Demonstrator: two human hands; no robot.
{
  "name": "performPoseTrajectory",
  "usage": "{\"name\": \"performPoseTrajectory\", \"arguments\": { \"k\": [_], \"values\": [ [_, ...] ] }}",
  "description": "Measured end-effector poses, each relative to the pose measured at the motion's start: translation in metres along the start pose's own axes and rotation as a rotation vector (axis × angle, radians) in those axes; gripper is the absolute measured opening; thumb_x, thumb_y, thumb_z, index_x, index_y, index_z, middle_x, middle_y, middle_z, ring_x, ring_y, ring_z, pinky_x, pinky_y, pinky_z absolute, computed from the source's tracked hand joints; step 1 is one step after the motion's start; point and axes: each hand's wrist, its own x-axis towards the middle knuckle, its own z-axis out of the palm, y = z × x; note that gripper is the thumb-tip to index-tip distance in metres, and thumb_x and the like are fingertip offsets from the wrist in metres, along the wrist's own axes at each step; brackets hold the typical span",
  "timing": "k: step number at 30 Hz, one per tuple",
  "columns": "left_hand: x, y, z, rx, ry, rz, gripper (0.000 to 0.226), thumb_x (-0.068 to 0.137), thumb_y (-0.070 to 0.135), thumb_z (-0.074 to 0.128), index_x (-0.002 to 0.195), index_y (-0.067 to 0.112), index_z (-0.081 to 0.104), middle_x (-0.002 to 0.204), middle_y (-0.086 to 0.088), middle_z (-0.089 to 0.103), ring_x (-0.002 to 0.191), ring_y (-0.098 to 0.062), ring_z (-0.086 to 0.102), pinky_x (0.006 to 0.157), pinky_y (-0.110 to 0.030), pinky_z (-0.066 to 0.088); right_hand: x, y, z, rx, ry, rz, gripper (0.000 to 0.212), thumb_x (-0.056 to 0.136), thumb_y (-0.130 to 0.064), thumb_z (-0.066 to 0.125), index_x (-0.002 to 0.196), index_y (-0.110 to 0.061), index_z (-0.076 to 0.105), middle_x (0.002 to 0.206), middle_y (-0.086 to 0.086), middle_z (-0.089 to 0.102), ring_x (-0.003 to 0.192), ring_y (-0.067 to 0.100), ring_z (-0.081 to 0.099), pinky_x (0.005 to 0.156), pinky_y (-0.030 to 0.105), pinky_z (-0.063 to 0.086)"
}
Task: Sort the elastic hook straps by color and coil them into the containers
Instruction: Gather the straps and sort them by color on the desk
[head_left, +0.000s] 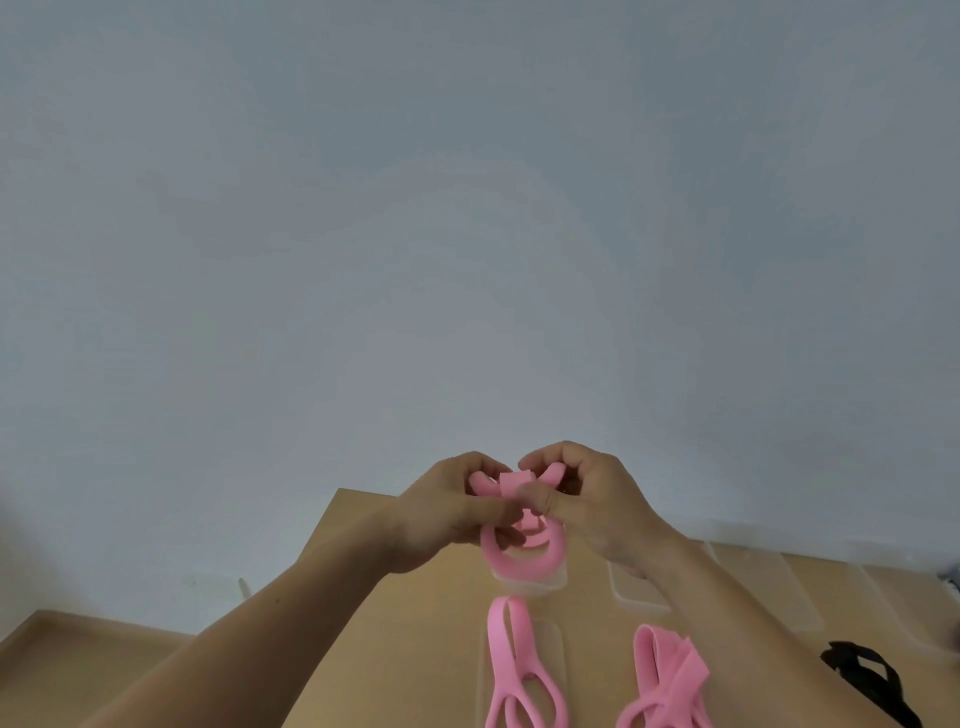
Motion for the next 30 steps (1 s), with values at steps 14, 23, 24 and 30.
{"name": "performPoseTrajectory", "arguments": {
  "k": [14, 23, 24, 30],
  "values": [
    [0.008, -0.002, -0.006, 0.035, 0.143, 0.14, 0.03, 0.073, 0.008, 0.08, 0.1, 0.007, 0.066, 0.105, -0.018, 0.064, 0.08, -0.028, 0.07, 0.071, -0.035, 0.058, 0.001, 0.005, -0.003, -0.007, -0.053, 0.033, 0.03, 0.074, -0.039, 0.08, 0.102, -0.037, 0.069, 0.094, -0.008, 0.073, 0.086, 0.016, 0.072, 0.074, 0.035, 0.061],
    [0.005, -0.002, 0.008, 0.438, 0.304, 0.306, 0.024, 0.085, 0.009, 0.069, 0.098, 0.028, 0.059, 0.1, -0.004, 0.065, 0.071, -0.004, 0.061, 0.06, -0.018, 0.048, 0.004, 0.001, 0.003, -0.012, 0.019, 0.079, 0.014, 0.088, -0.035, 0.071, 0.097, -0.023, 0.072, 0.075, 0.009, 0.073, 0.061, 0.024, 0.069, 0.054, 0.026, 0.054],
    [0.004, -0.003, 0.008, 0.451, 0.308, 0.309, 0.026, 0.085, 0.011, 0.069, 0.098, 0.03, 0.057, 0.101, -0.003, 0.065, 0.072, -0.002, 0.061, 0.061, -0.016, 0.047, 0.003, 0.002, 0.003, -0.001, 0.028, 0.068, 0.014, 0.087, -0.034, 0.073, 0.097, -0.024, 0.072, 0.076, 0.01, 0.072, 0.061, 0.024, 0.069, 0.055, 0.025, 0.053],
    [0.002, 0.001, 0.0, -0.016, 0.154, 0.085, 0.048, 0.078, 0.034, 0.072, 0.119, 0.014, 0.056, 0.107, -0.007, 0.07, 0.09, -0.019, 0.07, 0.078, -0.027, 0.055, -0.002, 0.005, 0.0, 0.027, 0.055, 0.009, 0.023, 0.081, -0.017, 0.08, 0.1, -0.028, 0.073, 0.089, 0.009, 0.069, 0.063, 0.023, 0.067, 0.058, 0.022, 0.051]
  ]
}}
